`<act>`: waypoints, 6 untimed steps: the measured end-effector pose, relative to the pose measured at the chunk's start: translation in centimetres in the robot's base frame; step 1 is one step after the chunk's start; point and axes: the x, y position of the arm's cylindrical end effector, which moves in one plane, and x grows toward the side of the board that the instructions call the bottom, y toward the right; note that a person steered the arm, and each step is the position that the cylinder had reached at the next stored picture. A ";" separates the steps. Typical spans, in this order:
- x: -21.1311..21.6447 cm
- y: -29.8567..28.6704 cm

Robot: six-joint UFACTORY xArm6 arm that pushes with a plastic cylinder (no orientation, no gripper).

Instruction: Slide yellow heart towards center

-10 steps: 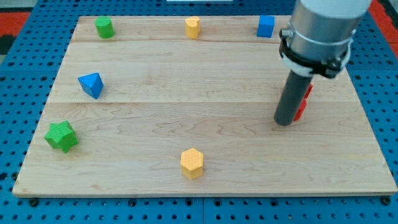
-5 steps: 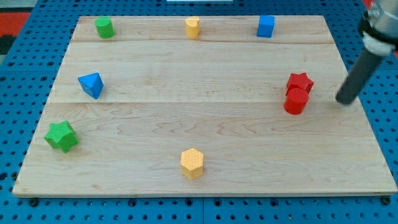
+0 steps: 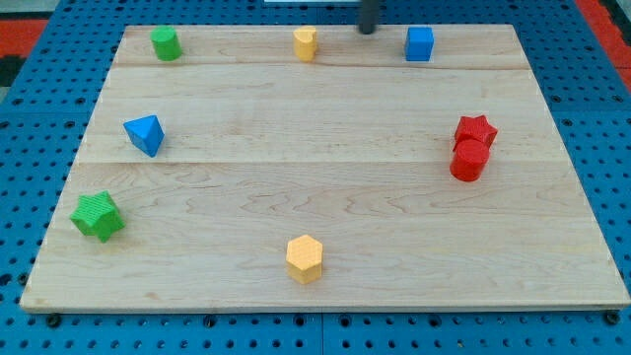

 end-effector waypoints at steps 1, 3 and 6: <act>0.0 -10.3; 1.5 -7.8; 7.6 -5.4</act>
